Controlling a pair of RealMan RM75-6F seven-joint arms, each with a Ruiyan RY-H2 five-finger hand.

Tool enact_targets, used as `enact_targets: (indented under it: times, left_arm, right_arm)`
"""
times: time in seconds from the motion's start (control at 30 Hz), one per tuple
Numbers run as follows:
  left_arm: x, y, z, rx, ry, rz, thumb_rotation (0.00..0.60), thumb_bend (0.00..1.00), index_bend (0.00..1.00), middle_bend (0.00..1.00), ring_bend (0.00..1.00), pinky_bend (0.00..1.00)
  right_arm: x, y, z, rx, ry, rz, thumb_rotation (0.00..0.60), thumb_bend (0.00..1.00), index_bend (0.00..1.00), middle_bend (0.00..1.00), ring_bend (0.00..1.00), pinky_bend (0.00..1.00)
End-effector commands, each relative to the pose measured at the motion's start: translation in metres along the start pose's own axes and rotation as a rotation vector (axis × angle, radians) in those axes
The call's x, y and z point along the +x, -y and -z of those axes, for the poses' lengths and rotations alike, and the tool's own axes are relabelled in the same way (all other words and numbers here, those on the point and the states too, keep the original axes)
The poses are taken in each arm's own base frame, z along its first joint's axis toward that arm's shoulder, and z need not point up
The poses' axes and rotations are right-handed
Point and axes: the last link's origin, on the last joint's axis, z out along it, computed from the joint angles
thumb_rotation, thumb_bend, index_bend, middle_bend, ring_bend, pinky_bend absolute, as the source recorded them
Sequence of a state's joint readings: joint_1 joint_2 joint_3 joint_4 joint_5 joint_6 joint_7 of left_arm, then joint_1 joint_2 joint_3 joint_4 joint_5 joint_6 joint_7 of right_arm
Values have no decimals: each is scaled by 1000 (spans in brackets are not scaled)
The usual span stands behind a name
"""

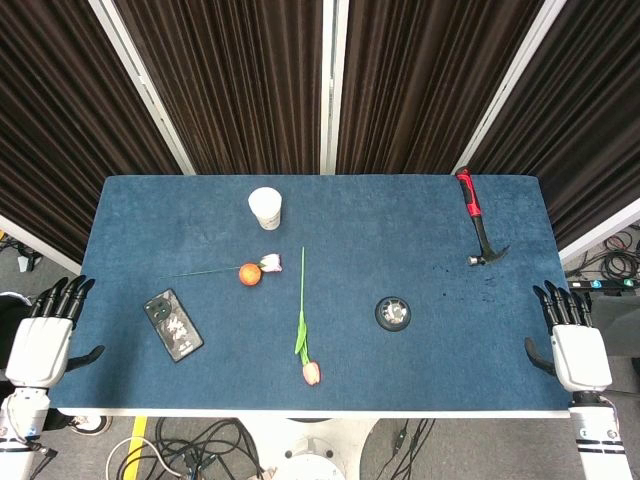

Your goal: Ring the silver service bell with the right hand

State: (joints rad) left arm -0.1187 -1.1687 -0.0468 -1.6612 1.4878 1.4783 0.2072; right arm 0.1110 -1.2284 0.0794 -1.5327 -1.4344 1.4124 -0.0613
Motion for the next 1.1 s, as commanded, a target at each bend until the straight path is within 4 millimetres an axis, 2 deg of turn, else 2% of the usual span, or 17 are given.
enact_targets:
  times: [0.03,0.3,0.4,0.6,0.67,0.8,0.93,1.0,1.03,1.1]
  left_arm:
    - [-1,-1,0,-2,2,-1,600,108,66,54,0,147]
    - [-2,-1,0,-3,10,-1,600,108,66,54,0,146]
    - [0,-1,-1,-5,9,2,600,108,66,54,0,147]
    - [0,-3,0,-8,16,5,600,108,66,53,0,146]
    - [0,-3,0,-11,15,5,600,108,66,53,0,147]
    - [-4,-4,0,-6,25,2,600,107,66,53,0,146]
    - [-2,-4,-2,-13,24,-10,600,108,66,54,0,146]
    - [-2,-4,-3,-15,24,-9,600,107,66,54,0,147]
    - [-2,-5,-3,-15,27,-9,600,108,66,54,0,147]
    - [-3,-5,-4,-15,33,-10,600,108,66,53,0,147]
  right_arm:
    - [0,0,0,1,2,0,600,308,0,0,0,0]
    - [1,2,-1,8,2,4,600,317,0,0,0,0]
    - [1,2,-1,9,5,3,600,373,0,0,0,0]
    - [-2,5,0,8,25,5,600,913,0,0,0,0]
    - [-3,6,1,14,40,16,600,996,0,0,0,0]
    - [-5,6,-4,7,52,36,600,1000,0,12,0,0]
    - [-9,17,-13,31,66,62,600,1000,0,45,0,0]
    - [-12,25,-17,58,70,80,600,1000,0,107,9,15]
    - [-14,32,-20,79,75,89,600,1000,0,175,47,56]
    - [-17,43,-23,117,81,106,600,1000,0,364,207,207]
